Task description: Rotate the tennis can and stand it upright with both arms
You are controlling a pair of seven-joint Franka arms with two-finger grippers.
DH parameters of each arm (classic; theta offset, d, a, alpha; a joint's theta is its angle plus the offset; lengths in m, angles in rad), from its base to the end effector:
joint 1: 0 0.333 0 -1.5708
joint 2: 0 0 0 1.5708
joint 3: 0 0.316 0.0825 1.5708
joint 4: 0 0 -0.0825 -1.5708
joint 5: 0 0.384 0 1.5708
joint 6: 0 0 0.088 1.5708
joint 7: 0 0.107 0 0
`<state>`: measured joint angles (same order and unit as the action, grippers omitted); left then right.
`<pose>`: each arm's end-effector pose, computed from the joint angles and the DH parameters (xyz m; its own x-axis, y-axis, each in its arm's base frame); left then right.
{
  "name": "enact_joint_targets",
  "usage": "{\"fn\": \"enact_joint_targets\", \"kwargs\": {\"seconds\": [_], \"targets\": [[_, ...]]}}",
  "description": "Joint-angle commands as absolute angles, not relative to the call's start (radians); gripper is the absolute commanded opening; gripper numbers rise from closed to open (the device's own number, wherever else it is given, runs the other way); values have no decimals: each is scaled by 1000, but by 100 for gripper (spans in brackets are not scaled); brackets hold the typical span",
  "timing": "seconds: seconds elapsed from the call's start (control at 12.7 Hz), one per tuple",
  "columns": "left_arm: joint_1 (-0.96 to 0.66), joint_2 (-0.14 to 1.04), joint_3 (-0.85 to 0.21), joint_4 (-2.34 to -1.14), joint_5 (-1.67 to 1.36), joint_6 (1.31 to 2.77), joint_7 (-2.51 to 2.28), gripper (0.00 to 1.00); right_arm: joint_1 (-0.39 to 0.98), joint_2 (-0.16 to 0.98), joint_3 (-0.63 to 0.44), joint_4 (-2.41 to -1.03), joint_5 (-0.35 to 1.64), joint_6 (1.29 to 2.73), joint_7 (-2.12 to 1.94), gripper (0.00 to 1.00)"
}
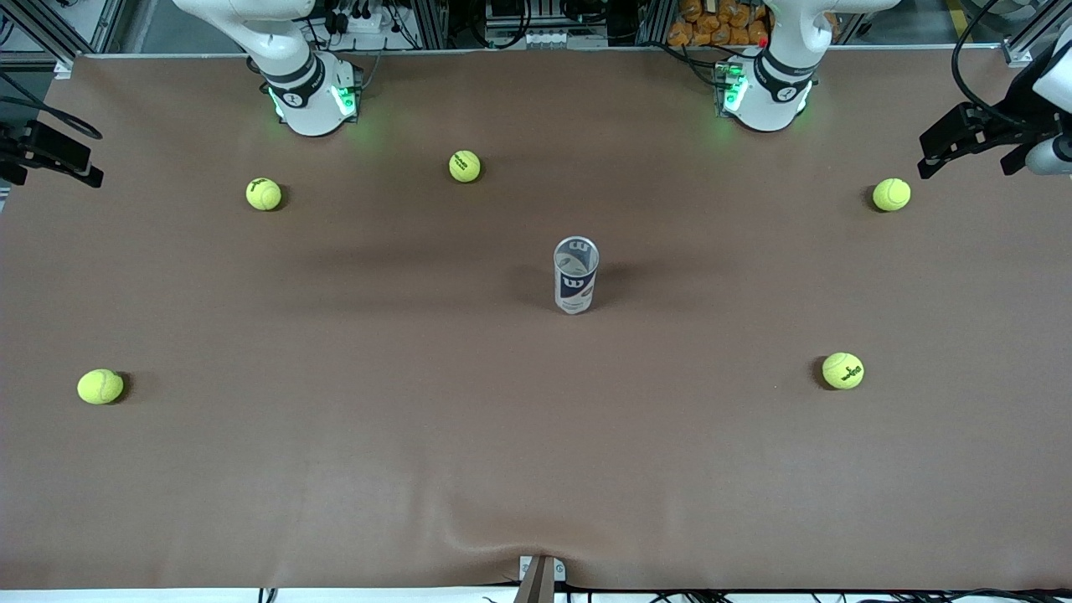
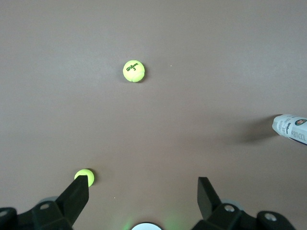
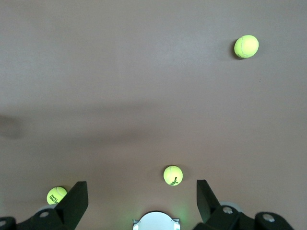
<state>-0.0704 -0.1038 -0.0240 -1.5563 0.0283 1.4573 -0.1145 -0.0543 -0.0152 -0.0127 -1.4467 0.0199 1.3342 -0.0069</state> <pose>0.5074 -0.0455 0.6766 0.9997 0.0234 0.0083 0.0236 -0.9993 -0.0298 0.5227 -0.0326 0.6702 0.9938 -0.0551 -0.0970 -0.0573 -0.9981 -0.0206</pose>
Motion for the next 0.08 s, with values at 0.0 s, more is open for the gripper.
{"fn": "enact_joint_targets", "kwargs": {"seconds": [0.0], "targets": [[-77,-123,-12,-1563,21,1442,-109,100,-49,-11,-17,-1425,32,1328,3,100]]}}
